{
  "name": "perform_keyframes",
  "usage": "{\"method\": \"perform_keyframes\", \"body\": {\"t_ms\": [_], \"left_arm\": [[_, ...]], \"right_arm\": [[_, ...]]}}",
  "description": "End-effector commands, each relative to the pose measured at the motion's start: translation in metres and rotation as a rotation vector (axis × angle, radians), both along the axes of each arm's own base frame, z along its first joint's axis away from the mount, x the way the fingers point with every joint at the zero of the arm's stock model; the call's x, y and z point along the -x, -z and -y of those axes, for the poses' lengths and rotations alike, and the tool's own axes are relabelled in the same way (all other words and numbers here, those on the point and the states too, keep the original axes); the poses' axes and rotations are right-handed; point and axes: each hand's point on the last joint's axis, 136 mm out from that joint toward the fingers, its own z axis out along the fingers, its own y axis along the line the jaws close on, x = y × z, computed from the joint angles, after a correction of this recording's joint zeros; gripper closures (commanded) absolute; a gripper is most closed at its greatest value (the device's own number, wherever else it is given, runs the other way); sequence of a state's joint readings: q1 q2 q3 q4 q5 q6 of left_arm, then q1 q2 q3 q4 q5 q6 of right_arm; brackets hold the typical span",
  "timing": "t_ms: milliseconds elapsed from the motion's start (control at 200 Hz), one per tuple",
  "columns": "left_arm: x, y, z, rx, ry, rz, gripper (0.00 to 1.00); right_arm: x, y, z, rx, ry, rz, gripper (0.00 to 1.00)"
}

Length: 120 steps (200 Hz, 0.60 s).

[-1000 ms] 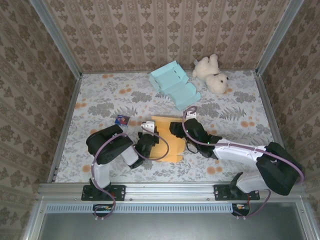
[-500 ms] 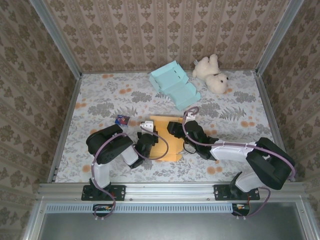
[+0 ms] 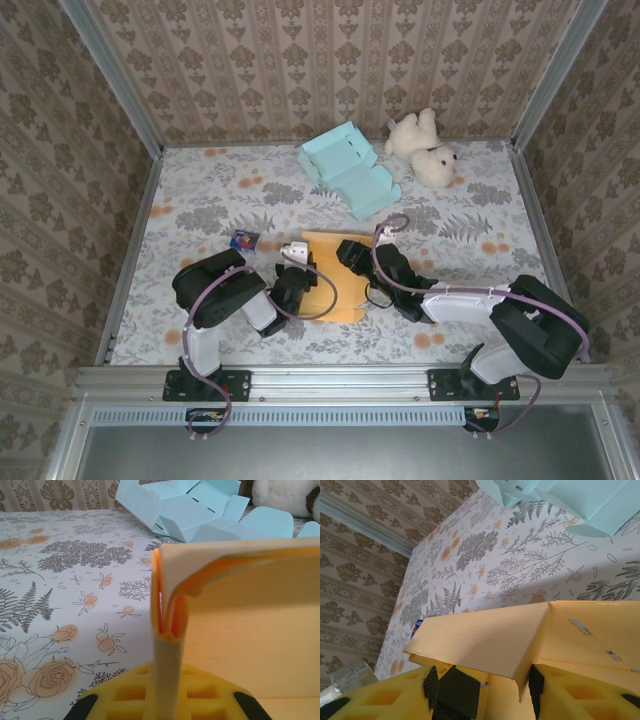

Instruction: Fold the paper box

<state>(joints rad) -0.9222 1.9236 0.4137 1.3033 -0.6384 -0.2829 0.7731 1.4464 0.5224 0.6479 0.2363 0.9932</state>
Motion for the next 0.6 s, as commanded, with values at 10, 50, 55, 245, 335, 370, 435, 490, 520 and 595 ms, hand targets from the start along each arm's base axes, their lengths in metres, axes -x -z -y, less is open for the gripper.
{"method": "perform_keyframes", "body": {"t_ms": [10,50,55,245,335,370,435,490,520,595], "left_arm": [[0.007,0.008,0.013,-0.018,0.069,-0.019,1.0],[0.008,0.008,0.012,-0.019,0.069,-0.021,1.0],[0.008,0.008,0.013,-0.018,0.07,-0.02,1.0],[0.008,0.008,0.012,-0.017,0.071,-0.022,1.0],[0.008,0.009,0.013,-0.016,0.071,-0.022,1.0],[0.008,0.009,0.013,-0.016,0.072,-0.023,1.0],[0.008,0.009,0.013,-0.016,0.074,-0.022,1.0],[0.008,0.009,0.013,-0.017,0.073,-0.024,1.0],[0.008,0.009,0.013,-0.016,0.074,-0.023,1.0],[0.009,0.009,0.013,-0.017,0.074,-0.023,1.0]], "right_arm": [[-0.009,-0.009,0.002,-0.087,0.065,-0.004,0.48],[-0.01,-0.006,0.005,-0.089,0.086,-0.015,0.49],[-0.01,-0.006,0.005,-0.09,0.088,-0.016,0.49],[-0.014,0.006,0.015,-0.13,0.154,-0.067,0.54],[-0.016,0.013,0.017,-0.167,0.179,-0.108,0.57],[-0.017,0.015,0.017,-0.182,0.186,-0.117,0.58],[-0.018,0.018,0.019,-0.201,0.201,-0.132,0.59],[-0.017,0.019,0.021,-0.215,0.211,-0.142,0.6],[-0.017,0.019,0.022,-0.224,0.217,-0.144,0.61],[-0.017,0.019,0.024,-0.244,0.229,-0.147,0.63]]}}
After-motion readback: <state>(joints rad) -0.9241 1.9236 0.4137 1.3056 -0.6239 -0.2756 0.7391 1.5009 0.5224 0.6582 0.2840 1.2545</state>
